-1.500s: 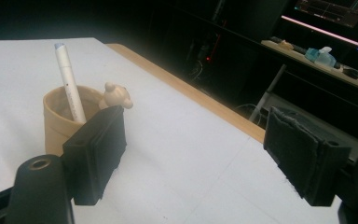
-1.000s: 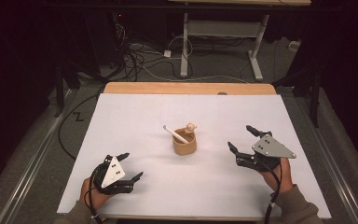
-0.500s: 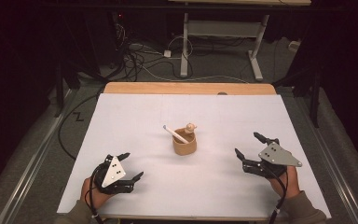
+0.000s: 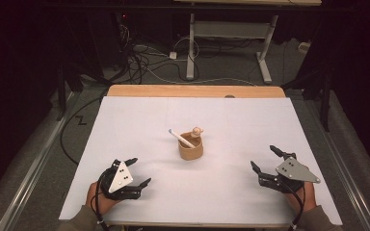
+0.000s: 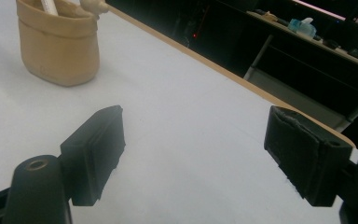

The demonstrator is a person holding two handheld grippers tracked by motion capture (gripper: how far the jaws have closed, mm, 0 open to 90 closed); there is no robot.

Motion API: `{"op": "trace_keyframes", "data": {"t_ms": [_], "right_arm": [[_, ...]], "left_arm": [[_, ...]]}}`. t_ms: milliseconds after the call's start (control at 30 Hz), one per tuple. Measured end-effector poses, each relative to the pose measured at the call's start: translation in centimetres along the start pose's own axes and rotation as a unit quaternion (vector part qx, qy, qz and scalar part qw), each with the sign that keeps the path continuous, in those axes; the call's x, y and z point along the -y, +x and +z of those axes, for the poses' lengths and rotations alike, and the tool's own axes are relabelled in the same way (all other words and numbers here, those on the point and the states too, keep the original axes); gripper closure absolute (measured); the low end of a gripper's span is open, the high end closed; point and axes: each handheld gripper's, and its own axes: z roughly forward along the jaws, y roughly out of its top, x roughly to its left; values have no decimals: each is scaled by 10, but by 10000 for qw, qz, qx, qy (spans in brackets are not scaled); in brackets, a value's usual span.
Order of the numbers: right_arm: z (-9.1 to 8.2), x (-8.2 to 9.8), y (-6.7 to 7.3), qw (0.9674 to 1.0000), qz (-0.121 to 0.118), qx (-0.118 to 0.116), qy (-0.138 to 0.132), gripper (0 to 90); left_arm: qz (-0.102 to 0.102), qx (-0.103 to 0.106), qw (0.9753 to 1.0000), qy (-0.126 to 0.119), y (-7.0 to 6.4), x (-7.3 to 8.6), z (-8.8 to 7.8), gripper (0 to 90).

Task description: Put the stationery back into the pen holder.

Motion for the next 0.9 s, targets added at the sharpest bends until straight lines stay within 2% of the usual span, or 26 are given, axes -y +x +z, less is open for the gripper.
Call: {"op": "trace_keyframes", "data": {"t_ms": [67,133,267,367,900], "right_arm": [[-2,6,0,10000,42,-23,16,205],[-5,9,1,10000,-16,2,51,206],[-12,19,3,9999,131,-1,84,207],[-14,24,7,9998,25,-26,188,207],[-17,21,15,9998,-58,-146,82,216]], "left_arm": [[-15,-4,10000,-9,0,0,0,201],[-21,-9,10000,-14,0,0,0,200],[58,-29,10000,26,-2,-1,1,200],[81,-45,10000,33,-3,-2,0,200],[138,-49,9999,17,-4,-1,-3,200]]}}
